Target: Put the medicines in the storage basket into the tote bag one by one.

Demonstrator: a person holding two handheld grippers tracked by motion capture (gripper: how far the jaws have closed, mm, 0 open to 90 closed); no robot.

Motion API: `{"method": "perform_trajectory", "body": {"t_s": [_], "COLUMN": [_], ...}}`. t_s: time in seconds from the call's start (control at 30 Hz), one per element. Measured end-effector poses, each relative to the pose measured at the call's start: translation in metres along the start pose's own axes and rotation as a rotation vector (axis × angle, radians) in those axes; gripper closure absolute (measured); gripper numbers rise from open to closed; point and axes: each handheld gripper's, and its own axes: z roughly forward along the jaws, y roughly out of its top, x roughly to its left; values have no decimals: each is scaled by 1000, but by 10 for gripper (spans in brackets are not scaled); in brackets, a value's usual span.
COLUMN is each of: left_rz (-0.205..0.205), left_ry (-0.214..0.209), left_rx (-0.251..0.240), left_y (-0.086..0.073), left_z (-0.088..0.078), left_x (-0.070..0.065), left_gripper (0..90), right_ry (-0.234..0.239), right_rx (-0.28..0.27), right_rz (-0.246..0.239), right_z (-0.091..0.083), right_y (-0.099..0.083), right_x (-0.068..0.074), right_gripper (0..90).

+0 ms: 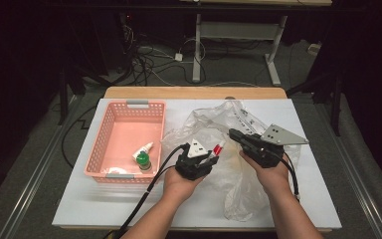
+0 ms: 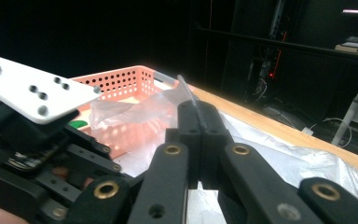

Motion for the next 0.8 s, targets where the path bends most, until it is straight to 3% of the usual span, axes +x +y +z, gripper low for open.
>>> {"method": "perform_trajectory", "body": {"t_s": [0.67, 0.8], "left_rz": [4, -4], "left_ry": [43, 50], "left_rx": [72, 62], "left_y": [9, 13], "left_z": [37, 42], "left_x": [8, 7], "left_gripper": [670, 670], "right_ry": [-7, -7], "right_rx": [-26, -35], "right_rz": [1, 2], "right_z": [-4, -6], "right_y": [5, 6], "right_x": [-2, -3], "right_gripper": [900, 900]}}
